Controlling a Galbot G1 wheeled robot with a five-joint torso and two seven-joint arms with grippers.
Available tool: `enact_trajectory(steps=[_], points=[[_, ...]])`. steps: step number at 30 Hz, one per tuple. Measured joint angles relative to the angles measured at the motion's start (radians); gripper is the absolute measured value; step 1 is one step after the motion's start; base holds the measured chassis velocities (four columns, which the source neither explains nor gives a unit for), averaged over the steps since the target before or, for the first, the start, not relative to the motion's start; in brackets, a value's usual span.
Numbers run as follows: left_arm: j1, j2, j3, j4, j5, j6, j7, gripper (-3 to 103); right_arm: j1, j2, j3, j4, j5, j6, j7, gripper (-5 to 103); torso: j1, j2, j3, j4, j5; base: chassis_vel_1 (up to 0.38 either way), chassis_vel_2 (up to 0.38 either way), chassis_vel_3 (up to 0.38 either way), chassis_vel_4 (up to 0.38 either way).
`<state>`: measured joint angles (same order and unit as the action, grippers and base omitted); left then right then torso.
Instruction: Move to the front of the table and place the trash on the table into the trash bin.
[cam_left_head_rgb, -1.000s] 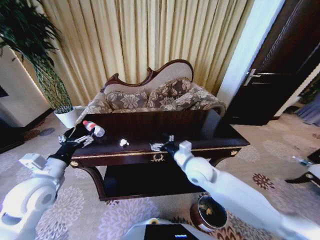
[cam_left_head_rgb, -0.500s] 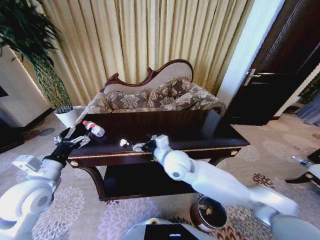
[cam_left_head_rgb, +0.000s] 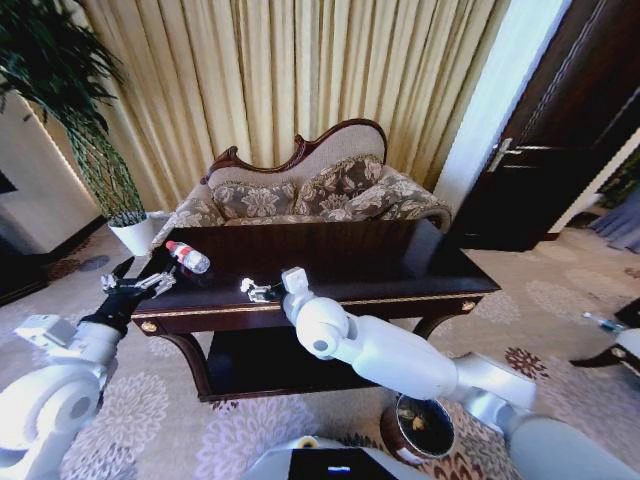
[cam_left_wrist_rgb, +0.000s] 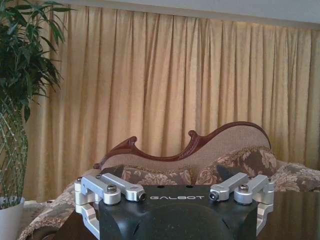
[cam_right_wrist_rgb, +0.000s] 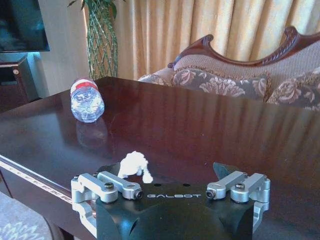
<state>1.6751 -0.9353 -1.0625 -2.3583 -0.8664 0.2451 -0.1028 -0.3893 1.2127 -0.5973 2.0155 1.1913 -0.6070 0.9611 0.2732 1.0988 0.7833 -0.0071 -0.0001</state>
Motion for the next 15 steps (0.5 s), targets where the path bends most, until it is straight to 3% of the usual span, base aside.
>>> enact_trajectory(steps=[15], points=[[-0.011, -0.002, 0.019, 0.007, 0.009, -0.002, 0.002, 100, -0.039, 0.123, 0.006, -0.063, -0.033, 0.009, 0.025, 100, 0.000, 0.000, 0.000, 0.0001, 0.0000, 0.000, 0.000, 0.000, 0.000]])
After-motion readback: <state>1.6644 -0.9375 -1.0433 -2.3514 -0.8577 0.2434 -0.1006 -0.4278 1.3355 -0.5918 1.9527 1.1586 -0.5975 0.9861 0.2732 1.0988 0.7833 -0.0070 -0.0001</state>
